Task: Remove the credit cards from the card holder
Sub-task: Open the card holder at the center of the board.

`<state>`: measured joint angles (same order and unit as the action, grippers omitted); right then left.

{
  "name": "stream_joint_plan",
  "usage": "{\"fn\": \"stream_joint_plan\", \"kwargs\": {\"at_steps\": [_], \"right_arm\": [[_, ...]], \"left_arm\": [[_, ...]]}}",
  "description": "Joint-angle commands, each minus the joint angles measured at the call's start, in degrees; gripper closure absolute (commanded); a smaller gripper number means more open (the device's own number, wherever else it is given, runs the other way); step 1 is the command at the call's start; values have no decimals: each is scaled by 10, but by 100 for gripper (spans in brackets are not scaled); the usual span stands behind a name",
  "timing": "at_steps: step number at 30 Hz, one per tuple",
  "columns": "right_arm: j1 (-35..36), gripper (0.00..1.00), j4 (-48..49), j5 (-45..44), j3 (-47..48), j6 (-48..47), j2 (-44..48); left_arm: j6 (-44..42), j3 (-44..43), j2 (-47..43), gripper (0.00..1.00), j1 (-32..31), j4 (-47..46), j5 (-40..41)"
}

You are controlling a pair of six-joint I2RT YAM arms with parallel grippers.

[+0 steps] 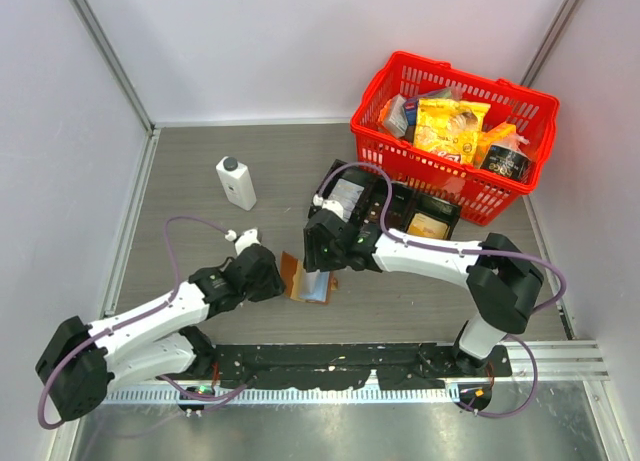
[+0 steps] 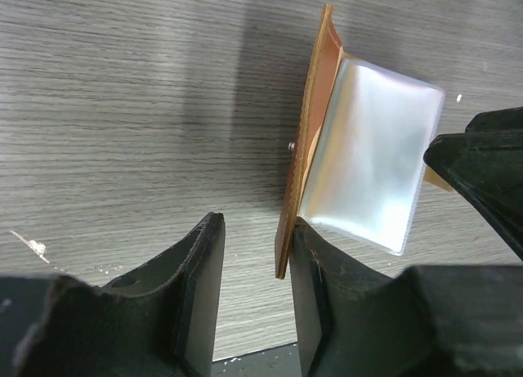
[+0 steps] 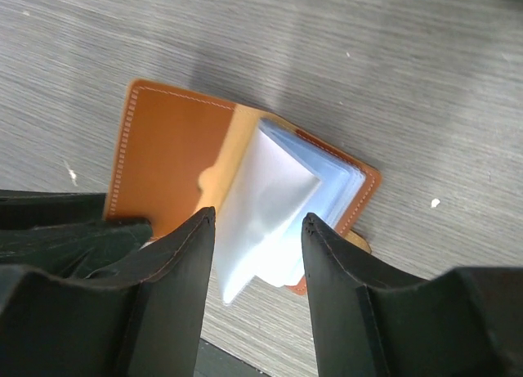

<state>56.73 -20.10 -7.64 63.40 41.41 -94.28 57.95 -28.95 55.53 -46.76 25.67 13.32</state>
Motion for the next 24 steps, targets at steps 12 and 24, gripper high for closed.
{"fn": "stream_joint_plan", "kwargs": {"at_steps": [12,24], "right_arm": [[0,47,38,17,-32,46,-44],[1,47,77,62,-33,43,-45]], "left_arm": [[13,25,40,100,-1,-71,-23],[27,39,49,100,0,-91,-31]]}}
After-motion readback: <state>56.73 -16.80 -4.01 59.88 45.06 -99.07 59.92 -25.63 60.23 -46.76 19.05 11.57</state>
